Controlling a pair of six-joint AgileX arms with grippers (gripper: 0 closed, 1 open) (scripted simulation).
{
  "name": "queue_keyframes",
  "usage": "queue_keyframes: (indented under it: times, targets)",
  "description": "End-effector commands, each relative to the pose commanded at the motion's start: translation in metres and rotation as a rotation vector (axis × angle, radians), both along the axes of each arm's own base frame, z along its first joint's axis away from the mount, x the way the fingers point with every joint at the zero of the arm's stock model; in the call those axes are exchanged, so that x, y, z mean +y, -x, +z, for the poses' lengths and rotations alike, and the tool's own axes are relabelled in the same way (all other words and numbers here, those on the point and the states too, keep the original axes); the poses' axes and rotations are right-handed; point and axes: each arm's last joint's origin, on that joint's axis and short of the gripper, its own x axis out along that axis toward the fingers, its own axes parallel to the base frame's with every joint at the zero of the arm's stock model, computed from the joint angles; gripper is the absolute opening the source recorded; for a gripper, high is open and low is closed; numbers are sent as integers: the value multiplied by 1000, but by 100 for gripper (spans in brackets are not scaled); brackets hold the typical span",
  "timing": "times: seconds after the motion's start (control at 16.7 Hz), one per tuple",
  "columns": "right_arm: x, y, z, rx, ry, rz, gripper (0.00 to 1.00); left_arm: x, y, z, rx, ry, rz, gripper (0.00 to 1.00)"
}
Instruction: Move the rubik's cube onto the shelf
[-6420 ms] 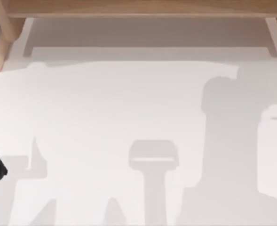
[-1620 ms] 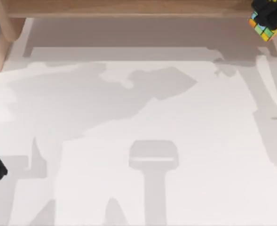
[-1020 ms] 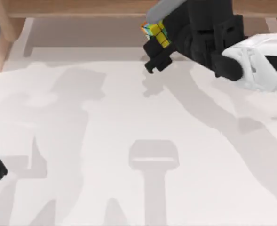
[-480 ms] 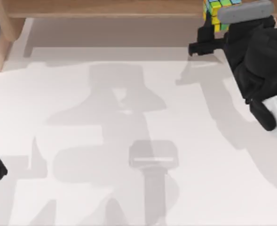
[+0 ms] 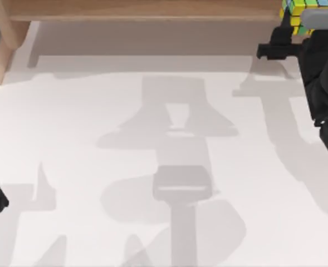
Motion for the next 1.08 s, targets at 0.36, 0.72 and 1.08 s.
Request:
queue_keyframes:
  times: [0.36,0.72,1.08]
  targets:
    - [3,-14,-2,6,2,5,0,0,0,0,0,0,0,100]
    - [4,-45,2,0,0,3,0,0,0,0,0,0,0,100]
    - [3,-75,3,1,0,1,0,0,0,0,0,0,0,100]
